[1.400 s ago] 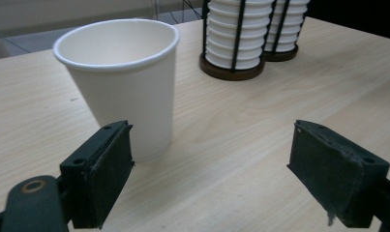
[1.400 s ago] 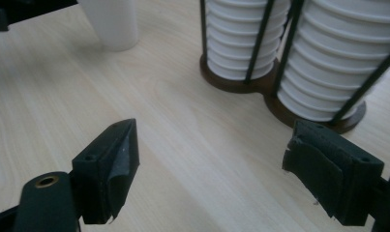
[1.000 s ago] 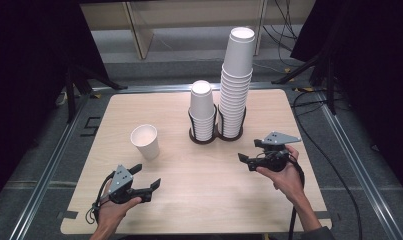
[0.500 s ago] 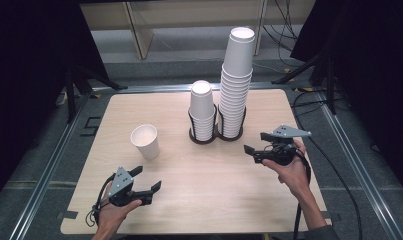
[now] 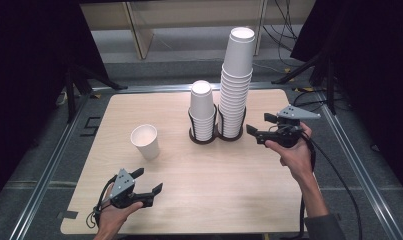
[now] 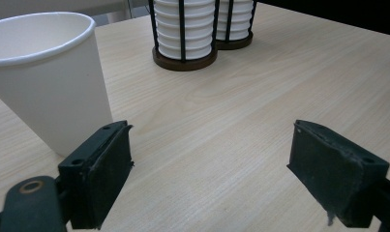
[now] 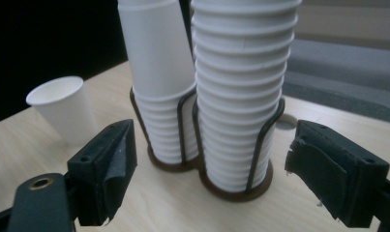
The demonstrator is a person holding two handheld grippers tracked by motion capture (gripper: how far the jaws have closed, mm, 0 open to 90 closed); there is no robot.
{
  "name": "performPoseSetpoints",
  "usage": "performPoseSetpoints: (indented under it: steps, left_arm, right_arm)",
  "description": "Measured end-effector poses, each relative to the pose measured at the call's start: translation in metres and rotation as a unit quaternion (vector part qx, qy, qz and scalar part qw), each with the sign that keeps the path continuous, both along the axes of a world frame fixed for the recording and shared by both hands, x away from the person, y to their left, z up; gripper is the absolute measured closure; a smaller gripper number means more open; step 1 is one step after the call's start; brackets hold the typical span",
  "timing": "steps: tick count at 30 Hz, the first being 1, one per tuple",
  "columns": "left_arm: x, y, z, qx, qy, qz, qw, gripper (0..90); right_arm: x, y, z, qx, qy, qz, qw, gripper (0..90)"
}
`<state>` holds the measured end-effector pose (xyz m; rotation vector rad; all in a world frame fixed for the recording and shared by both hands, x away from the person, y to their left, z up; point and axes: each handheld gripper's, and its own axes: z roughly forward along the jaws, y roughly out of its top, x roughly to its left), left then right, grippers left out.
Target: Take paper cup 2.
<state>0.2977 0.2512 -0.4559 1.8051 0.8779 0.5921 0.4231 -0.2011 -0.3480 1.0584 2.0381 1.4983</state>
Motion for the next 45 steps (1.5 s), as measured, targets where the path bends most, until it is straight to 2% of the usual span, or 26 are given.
performPoseSetpoints:
  steps: [2,5,6,7,9,10,12,14,17,20,21,22,23,24,25,27,29,30,38,40,45]
  left_arm:
    - [0.001,0.0,-0.001,-0.002,-0.002,-0.004,1.0,14.7]
    - [0.003,0.0,-0.003,-0.004,-0.006,-0.006,1.0,14.7]
    - [0.001,0.0,-0.002,0.001,0.004,0.0,1.0,14.7]
    - [0.001,0.0,-0.002,0.006,0.005,-0.001,1.0,14.7]
    - [0.001,0.0,-0.002,0.008,0.005,-0.002,1.0,14.7]
    - [0.002,-0.001,-0.003,0.0,-0.003,-0.009,1.0,14.7]
    - [0.002,-0.001,-0.003,0.001,0.002,-0.01,0.9999,14.7]
    - [0.001,-0.001,-0.003,0.003,0.004,-0.007,1.0,14.7]
    - [0.001,-0.001,-0.003,0.006,0.007,-0.007,0.9999,14.7]
    - [0.001,-0.002,-0.003,0.007,0.008,-0.007,0.9999,14.7]
    - [0.002,-0.002,-0.004,-0.001,0.003,-0.011,0.9999,14.7]
    - [0.001,-0.002,-0.003,0.007,0.007,-0.008,0.9999,14.7]
    - [0.002,-0.002,-0.004,0.006,0.006,-0.01,0.9999,14.7]
    - [0.002,-0.002,-0.004,0.005,0.007,-0.01,0.9999,14.7]
    - [0.002,-0.002,-0.004,0.003,0.006,-0.01,0.9999,14.7]
    - [0.0,-0.002,-0.003,0.009,0.01,-0.008,0.9999,14.7]
    - [0.002,-0.002,-0.004,0.004,0.005,-0.012,0.9999,14.7]
    - [0.001,-0.002,-0.003,0.012,0.009,-0.011,0.9998,14.7]
    - [0.001,-0.002,-0.003,0.013,0.011,-0.01,0.9998,14.7]
    - [0.003,-0.002,-0.004,0.007,0.005,-0.015,0.9998,14.7]
    - [0.003,-0.003,-0.006,0.0,0.006,-0.015,0.9999,14.7]
  right_arm:
    - [0.006,0.0,0.009,-0.005,-0.016,-0.004,0.9998,16.5]
    - [0.012,0.001,0.026,0.006,-0.012,-0.007,0.9999,16.0]
    - [0.015,0.002,0.031,0.008,-0.022,-0.007,0.9997,16.0]
    - [0.018,0.003,0.036,0.017,-0.026,0.0,0.9995,15.9]
    - [0.022,0.006,0.047,0.019,-0.023,-0.003,0.9996,15.6]
    - [0.024,0.008,0.052,0.019,-0.029,-0.005,0.9994,15.6]
    - [0.029,0.011,0.061,0.021,-0.03,-0.002,0.9993,15.6]
    - [0.035,0.014,0.071,0.015,-0.045,-0.005,0.9989,15.5]
    - [0.04,0.019,0.082,0.024,-0.04,-0.006,0.9989,15.5]
    - [0.046,0.023,0.091,0.024,-0.051,-0.002,0.9984,15.4]
    - [0.047,0.025,0.094,0.028,-0.049,-0.004,0.9984,15.4]
    - [0.048,0.026,0.097,0.023,-0.055,-0.007,0.9982,15.4]
    - [0.049,0.028,0.1,0.028,-0.051,-0.006,0.9983,15.4]
    - [0.052,0.028,0.102,0.022,-0.062,-0.006,0.9978,15.4]
    - [0.054,0.03,0.106,0.019,-0.06,-0.01,0.998,15.3]
    - [0.057,0.032,0.111,0.02,-0.059,-0.011,0.998,15.3]
    - [0.061,0.034,0.114,0.022,-0.056,-0.014,0.9981,15.3]
    - [0.063,0.034,0.116,0.019,-0.056,-0.016,0.9981,15.3]
    - [0.086,0.041,0.119,0.01,-0.053,-0.032,0.998,15.3]
    - [0.09,0.044,0.12,0.009,-0.049,-0.031,0.9983,15.3]
    - [0.101,0.052,0.124,0.004,-0.056,-0.032,0.9979,14.7]
